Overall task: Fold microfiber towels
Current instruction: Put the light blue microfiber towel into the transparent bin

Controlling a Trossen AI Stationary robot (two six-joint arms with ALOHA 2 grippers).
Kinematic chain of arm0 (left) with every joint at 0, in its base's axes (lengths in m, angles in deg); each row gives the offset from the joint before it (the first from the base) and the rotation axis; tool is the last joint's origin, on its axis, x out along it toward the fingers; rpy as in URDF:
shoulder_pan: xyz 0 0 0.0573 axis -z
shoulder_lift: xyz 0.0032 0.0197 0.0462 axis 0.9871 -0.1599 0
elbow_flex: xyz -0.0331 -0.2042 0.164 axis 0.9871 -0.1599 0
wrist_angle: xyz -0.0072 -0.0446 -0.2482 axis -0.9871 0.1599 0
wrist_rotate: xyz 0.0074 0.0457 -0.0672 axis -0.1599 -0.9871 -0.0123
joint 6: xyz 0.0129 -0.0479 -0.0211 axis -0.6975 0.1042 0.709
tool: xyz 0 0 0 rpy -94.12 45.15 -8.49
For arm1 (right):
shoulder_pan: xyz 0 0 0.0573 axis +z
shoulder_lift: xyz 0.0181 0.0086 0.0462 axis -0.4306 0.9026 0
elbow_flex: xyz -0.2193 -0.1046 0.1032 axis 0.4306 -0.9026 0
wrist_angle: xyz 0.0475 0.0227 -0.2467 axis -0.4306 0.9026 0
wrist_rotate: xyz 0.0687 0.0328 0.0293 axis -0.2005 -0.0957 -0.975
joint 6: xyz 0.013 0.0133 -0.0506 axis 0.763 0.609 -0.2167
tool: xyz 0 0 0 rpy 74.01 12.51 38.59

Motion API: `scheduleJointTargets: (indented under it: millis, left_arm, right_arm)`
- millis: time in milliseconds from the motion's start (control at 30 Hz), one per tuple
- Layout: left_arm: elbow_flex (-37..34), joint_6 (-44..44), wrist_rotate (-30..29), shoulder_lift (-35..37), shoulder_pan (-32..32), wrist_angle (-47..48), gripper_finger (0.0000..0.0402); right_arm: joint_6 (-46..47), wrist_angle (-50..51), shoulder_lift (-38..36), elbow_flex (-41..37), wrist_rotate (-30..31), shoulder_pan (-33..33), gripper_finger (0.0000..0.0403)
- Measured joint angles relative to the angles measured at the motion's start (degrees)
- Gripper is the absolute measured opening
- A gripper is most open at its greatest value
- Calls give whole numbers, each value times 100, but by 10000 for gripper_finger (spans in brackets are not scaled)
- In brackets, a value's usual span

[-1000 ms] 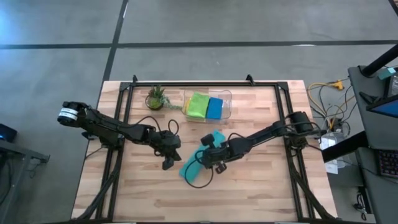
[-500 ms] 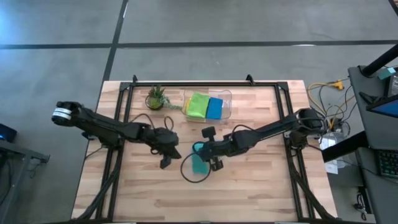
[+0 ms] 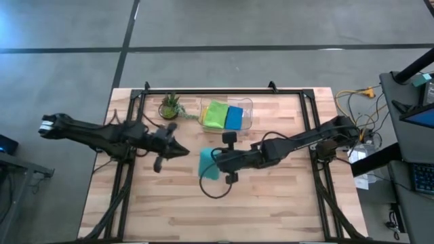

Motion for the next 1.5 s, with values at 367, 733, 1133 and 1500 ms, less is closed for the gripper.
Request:
scheduleJointTargets:
  millis: [367,733,1133,1500]
  left_arm:
    - [9,-186,-28,126,0,-154,170]
    - [153,-177,76,-61,-177,-840,254]
    - [295,-177,412,-507,-203,-840,254]
    - [293,-178,431,-514,-507,-1238,254]
  right_arm:
    - [-826,-1122,9,323,230,16,9]
    - [-1197,-1261,11,629,228,55,9]
    - [-1347,-1545,16,834,121,53,9]
    - [-1321,-1601,16,1067,-33,94,9]
